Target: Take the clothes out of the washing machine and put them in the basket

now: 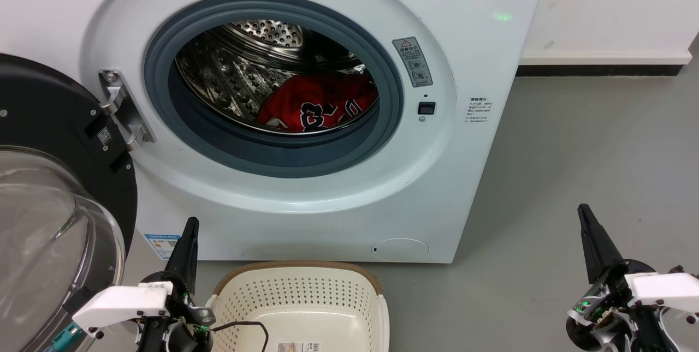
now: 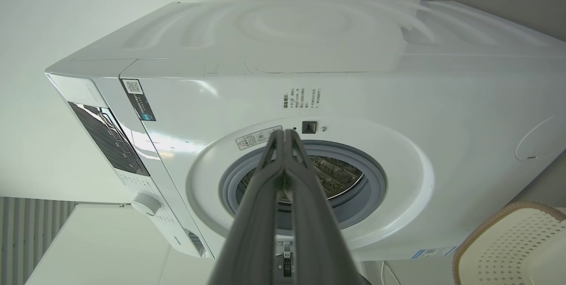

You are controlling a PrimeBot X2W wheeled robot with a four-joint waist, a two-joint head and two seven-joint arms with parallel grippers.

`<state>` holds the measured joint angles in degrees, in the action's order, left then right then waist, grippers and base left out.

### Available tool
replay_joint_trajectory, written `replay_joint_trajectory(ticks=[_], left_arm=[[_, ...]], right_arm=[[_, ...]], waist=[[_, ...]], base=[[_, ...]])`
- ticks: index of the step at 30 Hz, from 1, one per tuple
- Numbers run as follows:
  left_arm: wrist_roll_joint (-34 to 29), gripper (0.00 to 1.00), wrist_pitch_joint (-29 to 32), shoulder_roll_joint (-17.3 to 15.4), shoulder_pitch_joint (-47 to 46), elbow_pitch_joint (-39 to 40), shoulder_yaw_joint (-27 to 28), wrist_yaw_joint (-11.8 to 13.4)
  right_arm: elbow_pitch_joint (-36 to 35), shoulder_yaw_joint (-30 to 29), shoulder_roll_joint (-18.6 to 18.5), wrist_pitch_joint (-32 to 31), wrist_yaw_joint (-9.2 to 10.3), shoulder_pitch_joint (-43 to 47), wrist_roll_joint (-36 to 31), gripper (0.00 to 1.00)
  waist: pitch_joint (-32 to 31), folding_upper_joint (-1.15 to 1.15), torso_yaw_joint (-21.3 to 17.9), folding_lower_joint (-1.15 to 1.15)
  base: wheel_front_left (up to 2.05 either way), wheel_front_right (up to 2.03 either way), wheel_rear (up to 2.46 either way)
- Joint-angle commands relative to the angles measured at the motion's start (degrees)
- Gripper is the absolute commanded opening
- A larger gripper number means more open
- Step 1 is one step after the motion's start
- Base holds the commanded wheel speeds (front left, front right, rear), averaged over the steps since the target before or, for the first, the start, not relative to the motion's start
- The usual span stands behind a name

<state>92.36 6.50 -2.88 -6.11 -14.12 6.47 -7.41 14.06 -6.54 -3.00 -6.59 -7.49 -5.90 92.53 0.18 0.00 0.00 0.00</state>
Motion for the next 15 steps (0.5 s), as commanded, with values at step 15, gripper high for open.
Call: replay_joint_trajectory(ticks=[15], left_arm=[[0.1, 0.00, 0.2, 0.0, -0.3, 0.1, 0.2, -0.3]], right_arm=[[0.1, 0.1, 0.2, 0.0, 0.00, -0.7, -0.3, 0.00]], waist=[[0.0, 0.00, 0.0, 0.00]], base=[[0.00, 0.00, 0.00]])
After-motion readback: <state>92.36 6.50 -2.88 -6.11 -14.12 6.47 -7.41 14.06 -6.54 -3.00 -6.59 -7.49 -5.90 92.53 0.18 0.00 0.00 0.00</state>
